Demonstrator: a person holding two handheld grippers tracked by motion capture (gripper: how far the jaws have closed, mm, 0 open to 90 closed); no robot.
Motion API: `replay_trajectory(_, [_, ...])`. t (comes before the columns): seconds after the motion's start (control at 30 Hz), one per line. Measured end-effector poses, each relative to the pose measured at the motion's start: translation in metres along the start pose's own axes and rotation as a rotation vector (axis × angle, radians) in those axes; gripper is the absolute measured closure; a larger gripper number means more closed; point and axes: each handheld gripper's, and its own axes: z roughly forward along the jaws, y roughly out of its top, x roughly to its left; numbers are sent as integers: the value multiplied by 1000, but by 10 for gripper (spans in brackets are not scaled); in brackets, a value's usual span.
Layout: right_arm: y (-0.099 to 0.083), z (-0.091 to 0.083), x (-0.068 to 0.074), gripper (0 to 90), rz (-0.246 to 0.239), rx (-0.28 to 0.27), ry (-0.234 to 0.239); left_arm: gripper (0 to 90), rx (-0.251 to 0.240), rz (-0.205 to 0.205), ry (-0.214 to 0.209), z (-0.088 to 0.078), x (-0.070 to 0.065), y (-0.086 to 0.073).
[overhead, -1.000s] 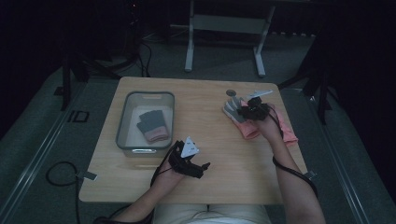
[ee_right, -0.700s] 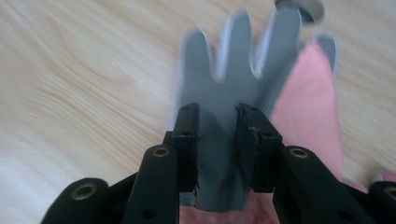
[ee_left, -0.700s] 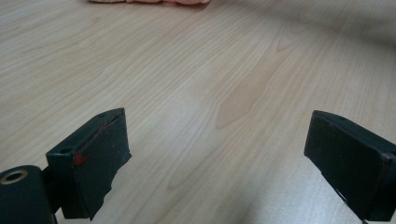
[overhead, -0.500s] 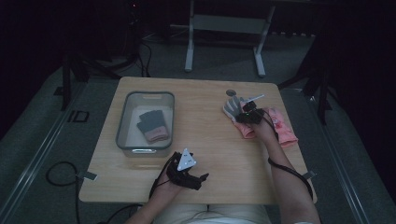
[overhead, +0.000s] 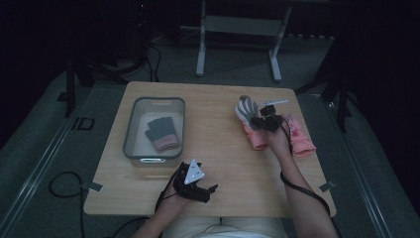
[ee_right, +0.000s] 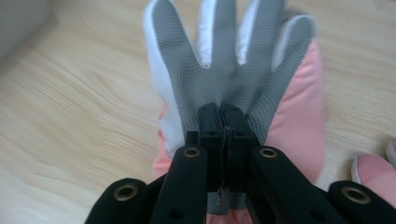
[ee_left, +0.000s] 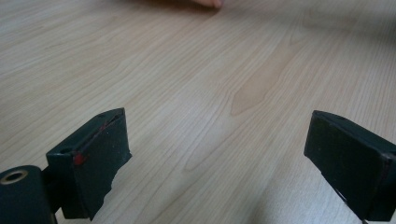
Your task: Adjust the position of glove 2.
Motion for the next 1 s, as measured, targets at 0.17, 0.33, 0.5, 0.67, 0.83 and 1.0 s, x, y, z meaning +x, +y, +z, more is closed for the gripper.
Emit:
replay_trajectory(0.17, [9, -37, 32, 881, 43, -80, -17, 63, -8, -2, 6, 0, 0, -2])
replay_trajectory(0.33, [9, -65, 63, 881, 84, -132, -41, 63, -31, -1, 9, -2, 2, -3])
replay_trajectory(0.5, [-3, -79, 83, 881, 116, -142, -45, 63, -26, -2, 11, -3, 4, -5])
replay_trajectory(0.67, [-27, -78, 89, 881, 208, -138, -28, 63, -33, 16, 21, -4, 3, -5])
replay_trajectory(0.83, [-49, -54, 96, 881, 256, -69, -18, 63, -35, 21, 16, -3, 2, -5])
replay_trajectory(1.0, [-60, -26, 101, 880, 283, -14, -3, 63, -20, 23, 7, 1, 1, -7])
